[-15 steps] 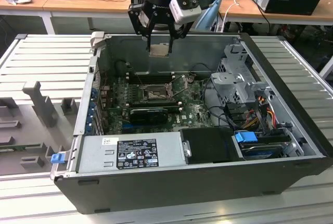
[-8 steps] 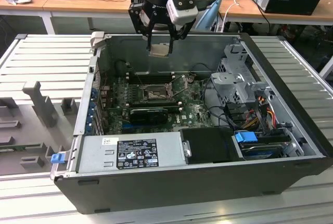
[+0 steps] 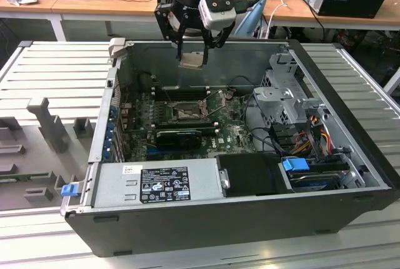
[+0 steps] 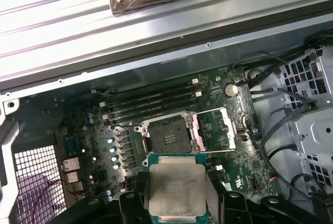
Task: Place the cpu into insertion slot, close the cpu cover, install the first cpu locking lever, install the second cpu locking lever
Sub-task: 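Place the cpu into insertion slot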
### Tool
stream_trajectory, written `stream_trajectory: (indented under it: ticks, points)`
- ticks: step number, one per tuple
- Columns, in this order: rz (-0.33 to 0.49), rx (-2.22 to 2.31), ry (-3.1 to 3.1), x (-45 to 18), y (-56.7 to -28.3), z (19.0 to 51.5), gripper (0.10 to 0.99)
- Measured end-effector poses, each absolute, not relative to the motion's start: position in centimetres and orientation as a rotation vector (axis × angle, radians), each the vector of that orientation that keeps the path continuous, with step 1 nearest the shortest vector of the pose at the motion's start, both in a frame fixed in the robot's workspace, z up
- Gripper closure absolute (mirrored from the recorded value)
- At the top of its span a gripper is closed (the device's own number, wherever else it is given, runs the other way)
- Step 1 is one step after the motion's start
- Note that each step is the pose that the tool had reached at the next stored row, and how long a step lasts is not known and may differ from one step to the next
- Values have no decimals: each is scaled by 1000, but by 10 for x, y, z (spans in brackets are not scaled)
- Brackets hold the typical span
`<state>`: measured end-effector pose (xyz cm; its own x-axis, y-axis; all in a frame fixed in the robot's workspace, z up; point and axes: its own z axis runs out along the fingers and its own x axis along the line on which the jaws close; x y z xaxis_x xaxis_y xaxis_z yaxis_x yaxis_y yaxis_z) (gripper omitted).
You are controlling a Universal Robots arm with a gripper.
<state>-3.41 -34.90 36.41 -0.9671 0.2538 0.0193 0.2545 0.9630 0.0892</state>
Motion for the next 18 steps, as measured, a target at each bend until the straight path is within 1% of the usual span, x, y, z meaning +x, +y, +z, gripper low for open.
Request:
stream_trajectory:
  ticks: [8,18]
  points:
    - [-143,-482,-3096,-34,-349,364,561]
    - [-143,-715,-3057,-34,-349,363,561]
